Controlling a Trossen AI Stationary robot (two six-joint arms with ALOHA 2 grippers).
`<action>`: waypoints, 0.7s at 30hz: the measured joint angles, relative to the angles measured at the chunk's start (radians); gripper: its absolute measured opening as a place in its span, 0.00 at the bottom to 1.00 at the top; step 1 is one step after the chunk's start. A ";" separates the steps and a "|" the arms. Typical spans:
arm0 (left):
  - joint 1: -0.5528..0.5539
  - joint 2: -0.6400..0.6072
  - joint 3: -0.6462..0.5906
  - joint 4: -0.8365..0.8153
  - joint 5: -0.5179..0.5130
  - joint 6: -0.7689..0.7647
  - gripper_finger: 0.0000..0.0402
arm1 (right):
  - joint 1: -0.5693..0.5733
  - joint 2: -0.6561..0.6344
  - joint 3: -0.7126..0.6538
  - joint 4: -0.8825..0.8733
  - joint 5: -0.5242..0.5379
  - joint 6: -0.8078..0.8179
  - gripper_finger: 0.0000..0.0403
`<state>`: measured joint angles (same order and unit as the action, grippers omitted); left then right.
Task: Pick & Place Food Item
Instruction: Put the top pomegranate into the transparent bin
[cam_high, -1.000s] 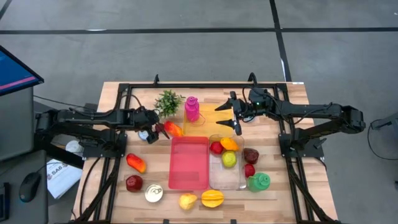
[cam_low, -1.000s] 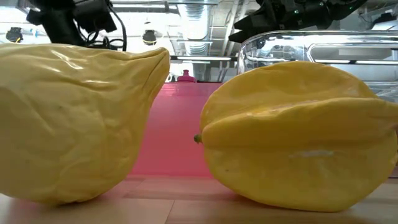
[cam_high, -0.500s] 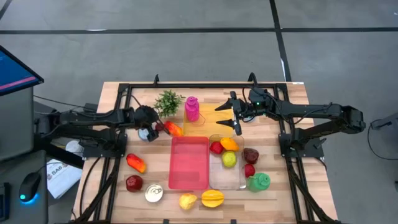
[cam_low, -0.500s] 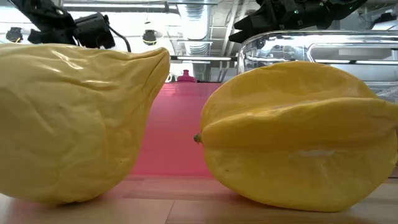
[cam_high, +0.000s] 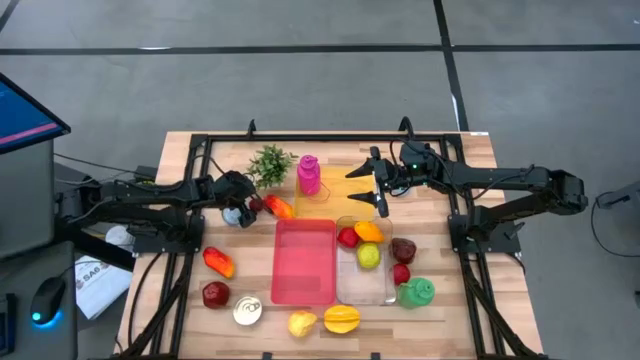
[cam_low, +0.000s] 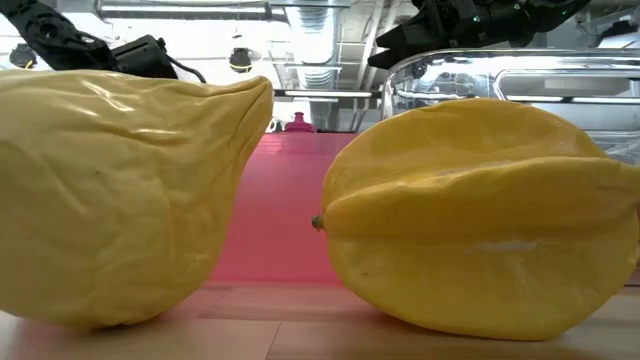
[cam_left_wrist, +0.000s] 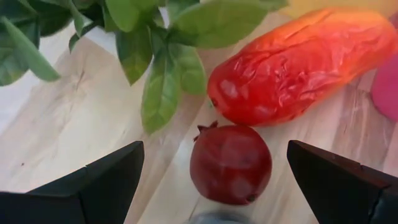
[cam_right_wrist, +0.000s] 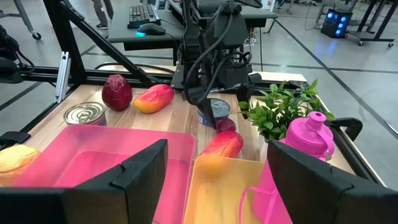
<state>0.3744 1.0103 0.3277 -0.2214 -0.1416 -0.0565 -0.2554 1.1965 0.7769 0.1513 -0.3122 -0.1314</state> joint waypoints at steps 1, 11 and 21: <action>0.000 0.000 -0.010 0.016 0.001 -0.001 0.95 | 0.000 0.000 0.000 0.000 0.000 0.000 0.67; 0.000 0.000 -0.038 0.045 0.004 -0.007 0.95 | 0.000 0.000 0.000 0.001 0.000 0.000 0.67; 0.000 0.000 -0.038 0.036 0.008 -0.008 0.81 | 0.000 0.000 0.000 0.001 0.000 0.000 0.67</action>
<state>0.3744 1.0107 0.2893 -0.1852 -0.1341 -0.0643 -0.2554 1.1965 0.7769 0.1520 -0.3122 -0.1314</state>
